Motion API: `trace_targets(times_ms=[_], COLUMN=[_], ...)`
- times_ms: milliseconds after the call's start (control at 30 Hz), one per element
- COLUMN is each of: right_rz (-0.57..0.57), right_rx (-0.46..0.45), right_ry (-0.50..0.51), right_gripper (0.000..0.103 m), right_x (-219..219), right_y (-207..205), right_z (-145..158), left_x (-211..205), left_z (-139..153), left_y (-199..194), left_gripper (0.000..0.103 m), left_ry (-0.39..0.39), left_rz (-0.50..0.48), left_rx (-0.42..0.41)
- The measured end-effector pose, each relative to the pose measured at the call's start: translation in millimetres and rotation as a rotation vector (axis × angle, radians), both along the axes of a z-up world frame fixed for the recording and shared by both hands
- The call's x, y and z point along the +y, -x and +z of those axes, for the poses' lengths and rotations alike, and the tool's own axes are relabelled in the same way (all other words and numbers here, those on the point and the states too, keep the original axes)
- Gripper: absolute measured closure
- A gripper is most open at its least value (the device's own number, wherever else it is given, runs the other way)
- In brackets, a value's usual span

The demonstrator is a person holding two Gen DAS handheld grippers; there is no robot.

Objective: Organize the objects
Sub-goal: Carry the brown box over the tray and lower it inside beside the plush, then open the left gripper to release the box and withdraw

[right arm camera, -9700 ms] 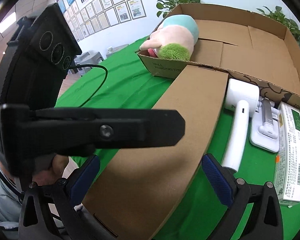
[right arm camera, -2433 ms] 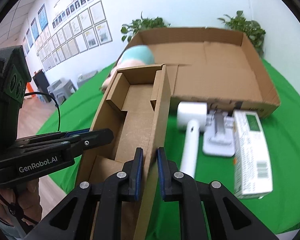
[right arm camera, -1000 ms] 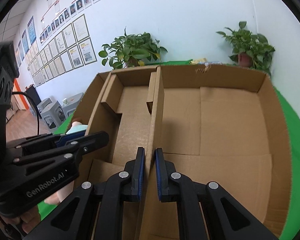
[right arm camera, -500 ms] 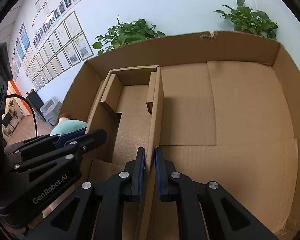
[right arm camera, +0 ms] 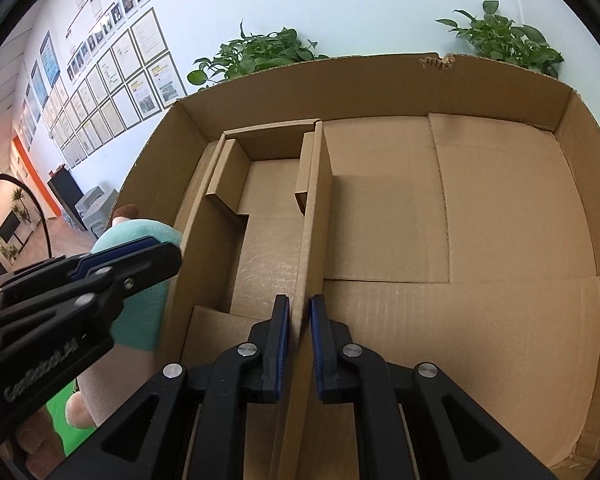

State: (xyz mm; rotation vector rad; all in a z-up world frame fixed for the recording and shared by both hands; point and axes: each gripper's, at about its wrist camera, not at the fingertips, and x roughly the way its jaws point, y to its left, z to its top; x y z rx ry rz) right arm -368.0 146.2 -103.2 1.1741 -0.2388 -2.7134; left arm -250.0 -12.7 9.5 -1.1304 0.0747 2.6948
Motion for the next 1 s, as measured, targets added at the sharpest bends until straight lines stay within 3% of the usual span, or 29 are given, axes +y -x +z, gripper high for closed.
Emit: trace_targets(times_ms=[167, 333, 433, 500, 533, 600, 667, 833, 1000], right_rz=[0.007, 0.012, 0.006, 0.002, -0.001, -0.021, -0.042, -0.101, -0.076], right_rx=[0.001, 0.033, 0.066, 0.095, 0.111, 0.154, 0.193, 0.317, 0.352], right_ry=[-0.026, -0.026, -0.036, -0.038, -0.046, -0.065, -0.066, -0.187, -0.229], right_gripper=[0.092, 0.091, 0.091, 0.089, 0.086, 0.058, 0.038, 0.031, 0.013], right_x=[-10, -4, 0, 3, 5, 9, 14, 23, 12], right_y=[-7, -28, -39, -51, -58, -79, -99, -169, -234], right_z=[4, 15, 26, 35, 39, 47, 52, 65, 49], left_x=[-6, -9, -11, -15, -18, -24, -29, -34, -31], left_z=[6, 7, 7, 9, 11, 15, 17, 16, 3], left_y=[-15, -21, -26, -32, -36, -43, -52, -90, -128], left_gripper=[0.088, 0.077, 0.066, 0.047, 0.043, 0.037, 0.037, 0.036, 0.036], left_ry=[0.023, 0.036, 0.032, 0.026, 0.015, -0.003, -0.018, -0.062, -0.070], left_rz=[0.000, -0.008, -0.010, 0.005, 0.013, 0.025, 0.030, 0.030, 0.030], left_rx=[0.027, 0.037, 0.047, 0.064, 0.080, 0.104, 0.120, 0.163, 0.188])
